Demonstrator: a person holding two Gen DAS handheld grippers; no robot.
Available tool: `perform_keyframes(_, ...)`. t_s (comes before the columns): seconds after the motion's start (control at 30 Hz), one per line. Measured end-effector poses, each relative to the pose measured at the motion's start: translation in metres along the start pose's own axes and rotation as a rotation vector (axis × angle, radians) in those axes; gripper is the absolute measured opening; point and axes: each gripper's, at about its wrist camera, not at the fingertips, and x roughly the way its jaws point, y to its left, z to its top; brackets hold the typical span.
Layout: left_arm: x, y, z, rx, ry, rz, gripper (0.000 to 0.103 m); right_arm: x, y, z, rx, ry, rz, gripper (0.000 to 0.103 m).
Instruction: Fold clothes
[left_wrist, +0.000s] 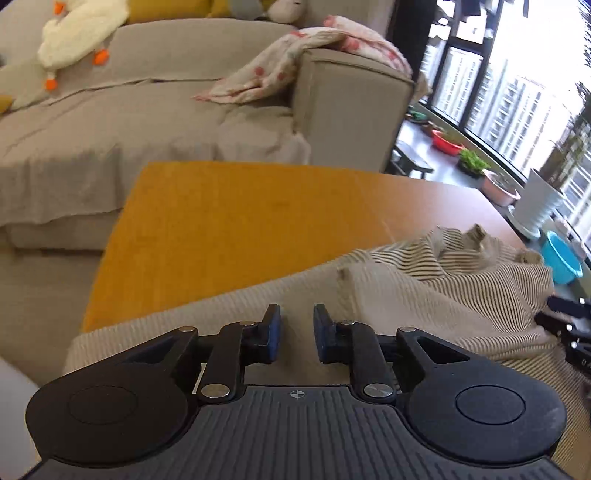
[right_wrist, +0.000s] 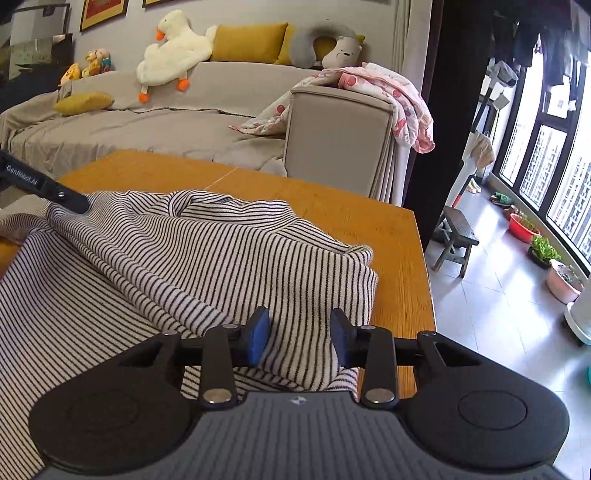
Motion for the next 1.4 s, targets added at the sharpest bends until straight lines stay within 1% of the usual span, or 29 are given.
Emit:
perform_keyframes(0.03, -0.011, 0.013, -0.002, -0.103, 0.015, -0.043, 0.031, 0.000, -0.001, 0.000, 0.005, -0.001, 0.002, 0.036)
perform_keyframes(0.07, -0.021, 0.026, -0.003, -0.205, 0.030, -0.087, 0.044, -0.001, -0.001, -0.001, 0.009, -0.003, 0.003, 0.036)
perform_keyframes(0.1, -0.032, 0.038, -0.005, -0.308, 0.045, -0.130, 0.049, -0.001, -0.002, -0.001, 0.013, -0.003, 0.005, 0.037)
perform_keyframes(0.13, -0.038, 0.044, -0.010, -0.367, 0.053, -0.149, 0.056, -0.001, -0.002, 0.000, 0.016, -0.004, 0.006, 0.037)
perform_keyframes(0.17, -0.044, 0.047, -0.018, -0.413, 0.058, -0.159, 0.060, 0.000, -0.003, 0.000, 0.020, -0.004, 0.008, 0.037)
perform_keyframes(0.23, -0.054, 0.052, -0.033, -0.505, 0.069, -0.181, 0.064, -0.001, -0.003, 0.000, 0.025, -0.005, 0.010, 0.037)
perform_keyframes(0.27, -0.054, 0.054, -0.039, -0.535, 0.071, -0.178, 0.066, -0.001, -0.003, -0.001, 0.026, -0.005, 0.011, 0.038)
perform_keyframes(0.3, -0.052, 0.055, -0.043, -0.547, 0.063, -0.158, 0.067, -0.001, -0.003, -0.001, 0.028, -0.006, 0.012, 0.038)
perform_keyframes(0.4, -0.045, 0.060, -0.050, -0.584, 0.012, -0.068, 0.067, -0.003, -0.002, -0.002, 0.031, -0.012, 0.010, 0.039)
perform_keyframes(0.5, -0.039, 0.064, -0.050, -0.641, -0.075, -0.013, 0.066, -0.009, -0.003, -0.003, 0.058, -0.020, 0.034, 0.049)
perform_keyframes(0.53, -0.037, 0.062, -0.047, -0.623, -0.099, 0.021, 0.061, -0.011, -0.004, -0.004, 0.078, -0.021, 0.051, 0.054)
perform_keyframes(0.6, -0.032, 0.055, -0.040, -0.566, -0.147, 0.098, 0.038, -0.016, -0.006, -0.005, 0.114, -0.027, 0.079, 0.056)
perform_keyframes(0.63, -0.031, 0.048, -0.036, -0.496, -0.177, 0.146, 0.019, -0.018, -0.006, -0.006, 0.124, -0.031, 0.085, 0.057)
perform_keyframes(0.7, -0.035, 0.023, -0.029, -0.309, -0.264, 0.209, 0.014, -0.021, -0.007, -0.008, 0.139, -0.040, 0.095, 0.057)
perform_keyframes(0.73, -0.039, 0.010, -0.025, -0.223, -0.308, 0.220, 0.011, -0.023, -0.008, -0.009, 0.146, -0.044, 0.100, 0.058)
perform_keyframes(0.77, -0.045, -0.006, -0.020, -0.143, -0.350, 0.212, 0.010, -0.023, -0.009, -0.010, 0.156, -0.047, 0.104, 0.058)
perform_keyframes(0.83, -0.056, -0.039, -0.011, 0.004, -0.425, 0.169, 0.008, -0.023, -0.010, -0.011, 0.171, -0.048, 0.109, 0.059)
perform_keyframes(0.93, -0.060, -0.093, -0.011, 0.209, -0.482, 0.072, 0.008, -0.021, -0.010, -0.011, 0.179, -0.044, 0.114, 0.061)
perform_keyframes(1.0, -0.052, -0.124, -0.020, 0.341, -0.472, 0.008, 0.008, -0.022, -0.011, -0.011, 0.187, -0.046, 0.117, 0.062)
perform_keyframes(1.03, -0.043, -0.140, -0.027, 0.414, -0.443, -0.028, 0.008, -0.022, -0.012, -0.011, 0.191, -0.047, 0.119, 0.062)
perform_keyframes(1.07, -0.032, -0.152, -0.036, 0.473, -0.400, -0.062, 0.009, -0.022, -0.015, -0.012, 0.210, -0.051, 0.124, 0.062)
perform_keyframes(1.13, -0.012, -0.167, -0.054, 0.559, -0.281, -0.121, 0.012, -0.024, -0.022, -0.014, 0.260, -0.060, 0.134, 0.062)
perform_keyframes(1.17, -0.003, -0.171, -0.064, 0.595, -0.218, -0.142, 0.018, -0.025, -0.026, -0.014, 0.290, -0.062, 0.138, 0.062)
perform_keyframes(1.23, 0.002, -0.169, -0.072, 0.603, -0.165, -0.166, 0.018, -0.027, -0.035, -0.014, 0.350, -0.063, 0.139, 0.062)
perform_keyframes(1.3, 0.005, -0.164, -0.079, 0.602, -0.123, -0.187, 0.028, -0.033, -0.041, -0.013, 0.382, -0.072, 0.139, 0.062)
perform_keyframes(1.33, 0.006, -0.162, -0.083, 0.602, -0.102, -0.198, 0.038, -0.036, -0.042, -0.011, 0.381, -0.080, 0.136, 0.063)
perform_keyframes(1.37, 0.008, -0.160, -0.087, 0.602, -0.081, -0.208, 0.044, -0.039, -0.043, -0.009, 0.376, -0.085, 0.130, 0.063)
perform_keyframes(1.4, 0.009, -0.158, -0.090, 0.601, -0.060, -0.219, 0.046, -0.041, -0.043, -0.006, 0.381, -0.086, 0.133, 0.063)
